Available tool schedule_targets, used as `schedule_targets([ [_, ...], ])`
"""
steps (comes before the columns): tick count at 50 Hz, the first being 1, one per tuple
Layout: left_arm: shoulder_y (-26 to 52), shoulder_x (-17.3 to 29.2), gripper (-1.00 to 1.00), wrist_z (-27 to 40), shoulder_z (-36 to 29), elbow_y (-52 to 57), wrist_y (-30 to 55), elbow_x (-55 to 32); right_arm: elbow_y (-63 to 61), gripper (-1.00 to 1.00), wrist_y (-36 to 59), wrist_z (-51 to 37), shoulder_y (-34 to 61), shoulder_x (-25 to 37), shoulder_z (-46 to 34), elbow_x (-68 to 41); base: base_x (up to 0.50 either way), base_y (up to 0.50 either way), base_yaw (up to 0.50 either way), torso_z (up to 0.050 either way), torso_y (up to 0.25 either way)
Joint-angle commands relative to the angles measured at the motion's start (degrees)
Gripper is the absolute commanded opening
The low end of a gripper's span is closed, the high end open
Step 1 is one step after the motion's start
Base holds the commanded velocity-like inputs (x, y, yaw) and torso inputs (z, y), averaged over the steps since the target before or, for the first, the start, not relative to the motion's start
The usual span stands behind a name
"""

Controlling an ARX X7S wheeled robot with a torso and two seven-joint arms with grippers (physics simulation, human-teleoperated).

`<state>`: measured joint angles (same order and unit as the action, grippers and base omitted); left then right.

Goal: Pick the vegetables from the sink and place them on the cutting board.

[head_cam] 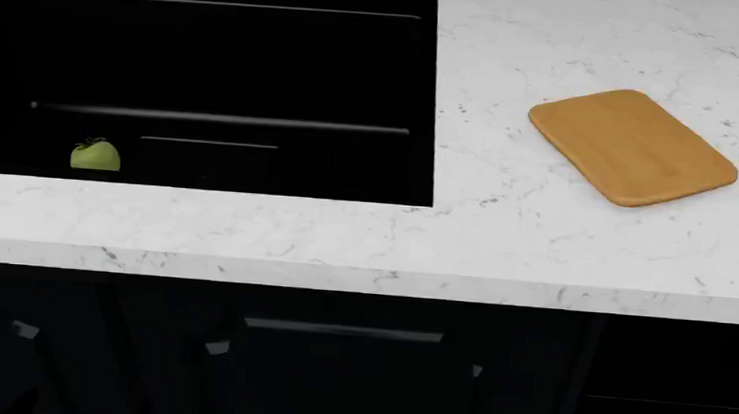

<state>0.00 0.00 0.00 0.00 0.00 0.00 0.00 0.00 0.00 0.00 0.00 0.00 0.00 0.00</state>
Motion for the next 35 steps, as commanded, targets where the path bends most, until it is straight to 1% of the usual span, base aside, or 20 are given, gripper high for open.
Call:
schedule_targets([
  [1, -0.3, 0.3, 1.0, 0.5, -0.5, 0.5, 0.3, 0.0, -0.8, 1.0, 0.5, -1.2, -0.3, 0.9, -1.2, -0.9, 0.0, 0.0, 0.0, 0.0, 0.0],
  [8, 0.2, 2.2, 1.0, 2.2, -2.6, -1.1, -1.5, -0.9, 0.0, 1.0, -1.1, -2.7, -0.2, 2.1, -1.9, -3.5, 0.0, 0.0, 0.0, 0.0, 0.0],
  [10, 0.0, 2.5, 1.0, 2.5, -2.9, -0.2, -0.7, -1.3, 0.3, 1.0, -1.5, -3.0, -0.2, 2.4, -2.1, -3.8, 0.0, 0.0, 0.0, 0.0, 0.0],
  [11, 0.0, 3.3, 1.0, 3.4, -4.3, -1.1, -1.6, 1.8, 0.1, 1.0, -1.5, -3.1, -0.2, 2.5, -2.1, -4.3, 0.0, 0.0, 0.0, 0.0, 0.0],
  [12, -0.3, 3.0, 1.0, 3.7, -4.2, -0.6, -1.8, 1.1, -0.1, 1.0, -1.4, -3.1, -0.3, 2.6, -2.2, -4.6, 0.0, 0.0, 0.0, 0.0, 0.0],
  [13, -1.2, 2.8, 1.0, 1.8, -3.4, 1.9, -2.6, -3.1, -0.5, 1.0, -1.4, -3.3, -0.5, 2.7, -2.4, -4.6, 0.0, 0.0, 0.0, 0.0, 0.0],
  [14, -1.1, 2.9, 1.0, 2.5, -3.1, 1.9, -2.2, -3.1, -0.4, 1.0, -0.7, -3.2, -0.2, 2.9, -2.8, -4.6, 0.0, 0.0, 0.0, 0.0, 0.0],
  [15, -0.9, 3.0, 1.0, 2.4, -2.7, 1.9, -1.8, -4.1, -0.3, 1.0, 1.0, -3.9, 0.2, 3.1, -3.2, -3.7, -0.2, 0.32, 0.0, 0.0, 0.0],
  [20, -0.5, 3.4, 1.0, 3.0, -3.6, 0.5, -2.4, -4.2, -0.6, 1.0, 2.0, -5.0, 0.5, 3.7, -4.5, -2.5, -0.32, 0.47, 0.0, 0.0, 0.0],
  [21, -1.0, 3.5, 1.0, 3.2, -3.8, 2.3, -1.1, -4.2, -0.6, 1.0, 2.3, -5.0, 0.6, 3.8, -4.8, -2.5, -0.34, 0.48, 0.0, 0.0, 0.0],
  [24, -0.7, 3.8, 1.0, 3.2, -4.1, 0.8, -2.4, -4.4, -0.9, 1.0, 1.4, -5.3, 0.3, 4.3, -5.9, -1.5, -0.2, 0.5, 0.0, 0.0, 0.0],
  [27, -0.7, 4.1, 1.0, 3.5, -4.3, 1.1, -2.2, -4.9, -0.9, 1.0, 0.9, -6.5, 0.2, 4.5, -6.3, -0.2, 0.0, 0.5, 0.0, 0.0, 0.0],
  [35, -0.7, 4.7, 1.0, 4.0, -5.1, 1.2, -1.9, -5.3, -1.1, 1.0, 0.2, -6.7, 0.1, 5.1, -7.0, -0.9, 0.03, 0.5, 0.0, 0.0, 0.0],
])
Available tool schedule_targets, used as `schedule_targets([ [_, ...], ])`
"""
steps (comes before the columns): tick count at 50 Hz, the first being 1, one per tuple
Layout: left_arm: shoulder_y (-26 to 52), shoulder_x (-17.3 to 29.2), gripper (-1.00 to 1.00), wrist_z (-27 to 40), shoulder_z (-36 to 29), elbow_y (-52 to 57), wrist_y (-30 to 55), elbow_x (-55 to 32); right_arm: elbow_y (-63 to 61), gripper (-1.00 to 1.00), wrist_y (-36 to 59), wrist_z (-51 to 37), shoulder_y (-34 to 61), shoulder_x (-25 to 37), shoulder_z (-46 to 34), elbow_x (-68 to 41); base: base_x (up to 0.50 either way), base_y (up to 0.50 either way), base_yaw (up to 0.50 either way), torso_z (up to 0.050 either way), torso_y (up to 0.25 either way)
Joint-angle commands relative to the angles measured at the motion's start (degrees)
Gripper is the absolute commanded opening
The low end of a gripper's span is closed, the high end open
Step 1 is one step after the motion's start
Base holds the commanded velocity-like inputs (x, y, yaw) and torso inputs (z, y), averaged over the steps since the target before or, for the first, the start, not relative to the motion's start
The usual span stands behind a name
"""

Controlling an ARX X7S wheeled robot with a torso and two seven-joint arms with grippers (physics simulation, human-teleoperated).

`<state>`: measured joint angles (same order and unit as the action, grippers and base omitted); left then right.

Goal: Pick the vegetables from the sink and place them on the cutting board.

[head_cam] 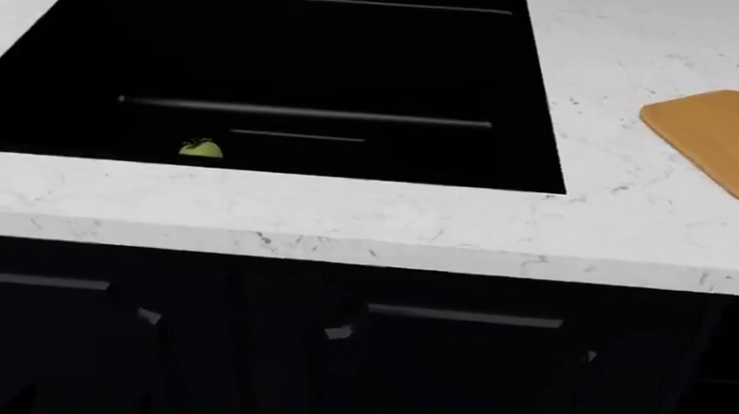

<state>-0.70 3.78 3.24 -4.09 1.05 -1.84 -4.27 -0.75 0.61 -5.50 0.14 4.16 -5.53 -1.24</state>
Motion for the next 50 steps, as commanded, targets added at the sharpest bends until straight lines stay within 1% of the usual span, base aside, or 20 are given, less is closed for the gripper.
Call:
schedule_targets([
  [1, -0.3, 1.0, 1.0, 1.0, -1.1, 1.1, 0.5, -1.0, -0.2, 1.0, -0.5, -1.2, -0.1, 1.0, -1.4, 0.0, 0.07, 0.5, 0.0, 0.0, 0.0],
  [16, -0.1, 2.0, 1.0, 2.1, -2.3, 0.2, -0.2, -1.6, -0.3, 1.0, -0.7, -1.9, -0.1, 1.8, -2.1, -2.2, 0.07, 0.5, 0.0, 0.0, 0.0],
  [18, 0.2, 2.0, 1.0, 2.0, -2.5, -0.7, -0.9, -1.8, -0.1, 1.0, -1.3, -1.6, -0.4, 1.2, -0.3, -5.8, 0.04, 0.25, 0.0, 0.0, 0.0],
  [20, -0.1, 2.3, 1.0, 0.8, -3.0, 1.6, 2.6, -4.0, -1.6, 1.0, 5.5, -1.9, 0.3, 1.4, 1.0, -9.5, 0.0, 0.0, 0.0, 0.0, 0.0],
  [21, 0.4, 2.5, 1.0, 2.0, -4.3, 3.2, 5.9, -1.8, -5.8, 1.0, 11.3, -2.5, 0.9, 2.7, -1.0, -7.5, 0.0, 0.0, 0.0, 0.0, 0.0],
  [23, 0.9, 3.9, 1.0, 0.5, -6.8, 9.9, 11.6, -1.3, -11.3, 1.0, 15.8, -0.8, 1.7, 4.9, -2.3, -7.9, 0.0, 0.0, 0.0, 0.0, 0.0],
  [24, 2.0, 4.6, 1.0, -0.5, -7.5, 12.4, 14.3, -1.6, -14.6, 1.0, 21.3, -2.0, 3.5, 5.5, -1.6, -8.1, 0.0, 0.0, 0.0, 0.0, 0.0],
  [25, 3.6, 5.0, 1.0, -1.0, -7.8, 16.6, 19.4, -2.6, -18.6, 1.0, 24.1, -2.1, 4.9, 5.9, -0.4, -9.6, 0.0, 0.0, 0.0, 0.0, 0.0],
  [26, 5.7, 5.0, 1.0, -0.9, -7.2, 19.3, 24.1, -3.8, -22.1, 1.0, 29.4, -2.4, 7.6, 6.8, 0.0, -10.6, 0.0, 0.0, 0.0, 0.0, 0.0],
  [28, 5.8, 5.1, 1.0, -0.8, -7.3, 19.4, 24.2, -3.9, -22.2, 1.0, 29.6, -2.5, 7.6, 6.8, 0.0, -10.7, 0.0, 0.0, 0.0, 0.0, 0.0],
  [29, 10.6, 5.3, 1.0, -0.4, -6.9, 23.3, 30.7, -4.6, -26.8, 1.0, 38.2, -3.4, 15.2, 8.0, 1.6, -12.8, 0.0, 0.0, 0.0, 0.0, 0.0],
  [31, 13.9, 5.2, 1.0, -0.2, -5.4, 24.5, 34.6, -6.2, -27.8, 1.0, 50.1, -5.6, 21.3, 7.8, 3.2, -14.4, 0.0, 0.0, 0.0, 0.0, 0.0],
  [32, 15.5, 5.3, 1.0, 0.1, -4.8, 25.1, 36.4, -6.6, -29.0, 1.0, 52.2, -6.4, 23.4, 9.1, 1.4, -13.0, 0.0, 0.0, 0.0, 0.0, 0.0],
  [34, 18.4, 5.2, 1.0, 0.2, -3.1, 25.4, 39.6, -8.1, -29.9, 1.0, 56.8, -4.6, 27.5, 9.6, 1.6, -15.3, 0.0, 0.0, 0.0, 0.0, 0.0],
  [36, 21.5, 5.1, 1.0, 0.6, -2.0, 24.9, 42.3, -9.0, -29.3, 1.0, 60.1, -3.8, 31.1, 10.1, 0.9, -16.2, 0.0, 0.0, 0.0, 0.0, 0.0],
  [39, 28.6, 4.9, 1.0, 1.3, -1.7, 21.3, 46.6, -9.2, -22.4, 1.0, 60.8, -2.5, 38.6, 10.6, -1.4, -15.5, 0.0, 0.0, 0.0, 0.0, 0.0],
  [40, 31.4, 5.2, 1.0, 1.9, -3.0, 15.8, 44.2, -6.8, -18.8, 1.0, 61.0, -2.6, 42.0, 11.0, -3.9, -14.0, 0.0, 0.0, 0.0, 0.0, 0.0],
  [43, 37.9, 4.3, 1.0, 1.9, -2.7, 6.7, 45.4, -6.9, -10.1, 1.0, 61.5, -0.6, 49.1, 10.7, -6.5, -13.5, 0.0, 0.0, 0.0, 0.0, 0.0],
  [48, 46.9, 3.9, 1.0, 1.9, -2.2, -1.1, 47.8, -7.1, 4.5, 1.0, 58.1, 1.0, 58.7, 9.3, -5.8, -13.0, 0.0, 0.0, 0.0, 0.0, 0.0],
  [50, 51.4, 3.5, 1.0, 2.0, -1.6, -8.6, 46.6, -6.8, 11.7, 1.0, 55.2, 1.2, 62.2, 8.3, -4.7, -12.8, 0.0, 0.0, 0.0, 0.0, 0.0],
])
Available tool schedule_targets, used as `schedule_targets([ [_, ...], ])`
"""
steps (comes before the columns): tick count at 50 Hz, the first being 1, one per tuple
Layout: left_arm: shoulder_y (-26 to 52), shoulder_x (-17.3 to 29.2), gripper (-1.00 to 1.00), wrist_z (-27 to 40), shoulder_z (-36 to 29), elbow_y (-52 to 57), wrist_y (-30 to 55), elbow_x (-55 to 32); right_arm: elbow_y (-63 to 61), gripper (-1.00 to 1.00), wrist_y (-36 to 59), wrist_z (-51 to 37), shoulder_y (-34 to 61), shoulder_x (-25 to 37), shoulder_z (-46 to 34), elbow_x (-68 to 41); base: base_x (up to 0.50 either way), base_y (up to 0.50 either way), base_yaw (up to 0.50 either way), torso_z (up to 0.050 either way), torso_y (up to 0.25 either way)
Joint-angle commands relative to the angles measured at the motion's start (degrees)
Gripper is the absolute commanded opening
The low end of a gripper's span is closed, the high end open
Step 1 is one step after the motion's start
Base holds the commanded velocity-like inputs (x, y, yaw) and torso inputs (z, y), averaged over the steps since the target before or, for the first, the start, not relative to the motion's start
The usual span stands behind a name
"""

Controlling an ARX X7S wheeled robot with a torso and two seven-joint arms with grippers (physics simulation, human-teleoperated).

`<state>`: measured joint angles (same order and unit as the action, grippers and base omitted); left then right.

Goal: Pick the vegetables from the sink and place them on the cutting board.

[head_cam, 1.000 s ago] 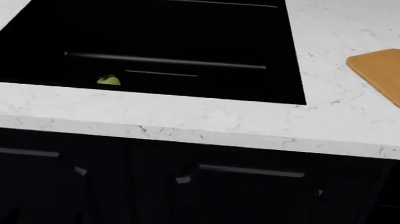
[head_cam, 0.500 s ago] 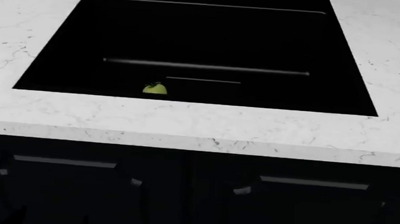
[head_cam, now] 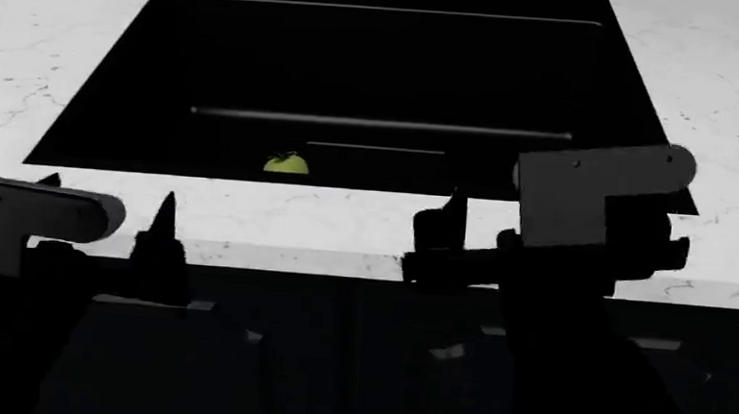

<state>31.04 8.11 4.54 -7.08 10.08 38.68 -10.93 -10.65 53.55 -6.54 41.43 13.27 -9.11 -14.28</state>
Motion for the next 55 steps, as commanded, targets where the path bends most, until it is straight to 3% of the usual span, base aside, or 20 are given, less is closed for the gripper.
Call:
schedule_targets([
  [1, 21.2, -1.2, 1.0, 1.0, 1.5, -21.5, 4.5, 0.3, 25.0, 1.0, 0.5, 2.5, 22.1, -1.0, -1.6, 0.8, 0.0, 0.0, 0.0, 0.0, 0.0],
  [9, 34.4, -2.9, 1.0, 1.4, 0.6, -50.4, -5.4, 2.7, 53.9, 1.0, -11.1, 4.4, 32.8, -3.7, -6.7, 5.5, 0.0, 0.0, 0.0, 0.0, 0.0],
  [14, 37.8, -3.3, 1.0, 1.7, -0.1, -58.2, -8.8, 3.5, 68.8, 1.0, -19.5, 4.8, 38.2, -5.5, -7.2, 6.7, 0.0, 0.0, 0.0, 0.0, 0.0],
  [17, 38.2, -3.1, 1.0, 1.8, -0.1, -59.7, -9.7, 3.5, 70.5, 1.0, -20.7, 5.7, 38.1, -5.2, -8.5, 7.5, 0.42, 0.0, 0.0, 0.0, 0.0],
  [26, 37.1, -1.7, 1.0, 1.2, -1.4, -55.3, -7.7, 3.9, 56.8, 1.0, -12.8, 5.7, 33.5, -2.9, -9.2, 7.3, 0.5, 0.0, 0.0, 0.0, 0.0],
  [41, 38.4, -1.3, 1.0, 1.6, -1.7, -61.9, -12.8, 4.2, 54.9, 1.0, -12.4, 6.2, 31.4, -3.0, -9.6, 6.6, 0.5, 0.0, 0.0, 0.0, 0.0],
  [55, 35.0, 0.0, 1.0, 0.7, -2.0, -56.1, -9.0, 3.3, 49.1, 1.0, -8.8, 5.8, 30.1, -2.0, -8.4, 5.1, 0.5, 0.0, 0.0, 0.0, 0.001],
])
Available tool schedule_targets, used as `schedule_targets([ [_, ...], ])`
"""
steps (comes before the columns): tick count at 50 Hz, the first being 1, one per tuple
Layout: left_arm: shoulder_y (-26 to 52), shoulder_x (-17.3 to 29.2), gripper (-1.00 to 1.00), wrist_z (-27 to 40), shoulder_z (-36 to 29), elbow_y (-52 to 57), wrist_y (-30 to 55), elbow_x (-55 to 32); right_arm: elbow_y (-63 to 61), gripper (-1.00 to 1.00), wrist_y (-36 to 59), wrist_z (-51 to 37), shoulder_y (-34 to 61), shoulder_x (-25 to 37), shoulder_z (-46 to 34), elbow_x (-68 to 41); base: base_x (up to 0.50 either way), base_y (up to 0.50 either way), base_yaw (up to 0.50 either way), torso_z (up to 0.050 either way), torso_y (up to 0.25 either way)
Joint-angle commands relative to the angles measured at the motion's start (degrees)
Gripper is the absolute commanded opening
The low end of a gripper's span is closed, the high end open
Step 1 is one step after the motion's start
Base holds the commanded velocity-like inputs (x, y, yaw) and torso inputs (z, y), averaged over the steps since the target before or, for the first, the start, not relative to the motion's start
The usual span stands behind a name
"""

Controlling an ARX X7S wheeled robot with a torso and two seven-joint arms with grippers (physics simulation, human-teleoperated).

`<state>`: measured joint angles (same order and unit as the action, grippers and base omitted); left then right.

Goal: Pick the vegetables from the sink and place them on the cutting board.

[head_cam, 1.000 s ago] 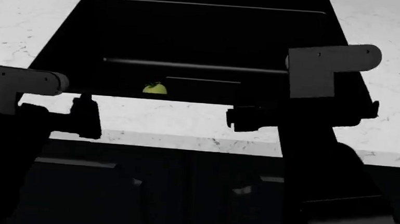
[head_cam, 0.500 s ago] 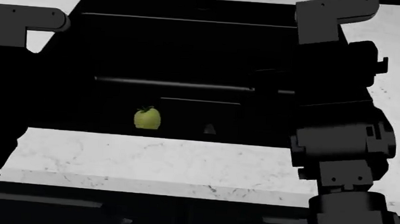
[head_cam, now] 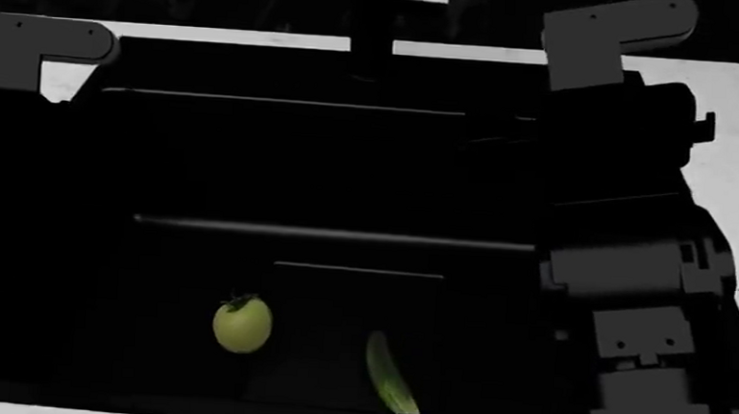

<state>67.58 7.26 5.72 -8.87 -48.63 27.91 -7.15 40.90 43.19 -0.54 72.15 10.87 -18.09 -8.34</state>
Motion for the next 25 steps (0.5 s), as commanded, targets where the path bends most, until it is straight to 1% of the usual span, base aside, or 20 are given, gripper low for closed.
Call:
schedule_targets([
  [1, -1.8, 1.0, 1.0, -0.3, -0.2, 3.2, 2.3, -0.6, -1.7, 1.0, 1.1, -0.1, -0.4, 0.3, 0.6, -0.8, 0.5, 0.0, 0.0, 0.0, 0.0],
  [4, -0.7, 0.9, 1.0, -0.5, -0.1, -1.0, -0.6, -0.5, -1.5, 1.0, 1.0, -0.2, -0.3, 0.3, 0.6, -0.8, 0.5, 0.0, 0.0, 0.0, 0.0],
  [7, -1.6, 0.9, 1.0, -0.4, 0.2, 1.5, 1.6, -1.2, -1.1, 1.0, 0.8, -0.1, -0.3, 0.3, 0.3, -0.7, 0.5, 0.0, 0.0, 0.0, 0.0],
  [9, -1.7, 1.0, 1.0, -0.6, 0.1, 1.5, 1.5, -1.2, -1.9, 1.0, 2.0, -0.1, -0.5, 0.6, -0.1, -0.6, 0.5, 0.0, 0.0, 0.0, 0.0],
  [15, -0.8, 1.0, 1.0, -1.0, -0.5, -2.2, -1.0, -0.8, -5.5, 1.0, 4.6, -0.1, -0.8, 1.8, 0.0, -0.9, 0.5, 0.0, 0.0, 0.0, 0.002],
  [16, -1.2, 1.1, 1.0, -0.8, -0.5, -0.5, 0.4, -0.8, -6.0, 1.0, 5.0, -0.2, -0.9, 1.8, -0.1, -0.9, 0.5, 0.0, 0.0, 0.0, 0.0],
  [22, -1.5, 1.5, 1.0, -1.2, -0.7, 1.2, 1.2, -1.1, -7.9, 1.0, 5.7, 0.3, -2.5, 2.1, -0.6, -1.2, 0.5, 0.0, 0.0, 0.0, 0.002],
  [25, -2.6, 1.5, 1.0, -0.5, 0.1, 2.1, -1.2, -1.5, -9.0, 1.0, 6.4, 0.5, -2.9, 2.4, -0.3, -1.7, 0.5, 0.0, 0.0, 0.0, 0.0],
])
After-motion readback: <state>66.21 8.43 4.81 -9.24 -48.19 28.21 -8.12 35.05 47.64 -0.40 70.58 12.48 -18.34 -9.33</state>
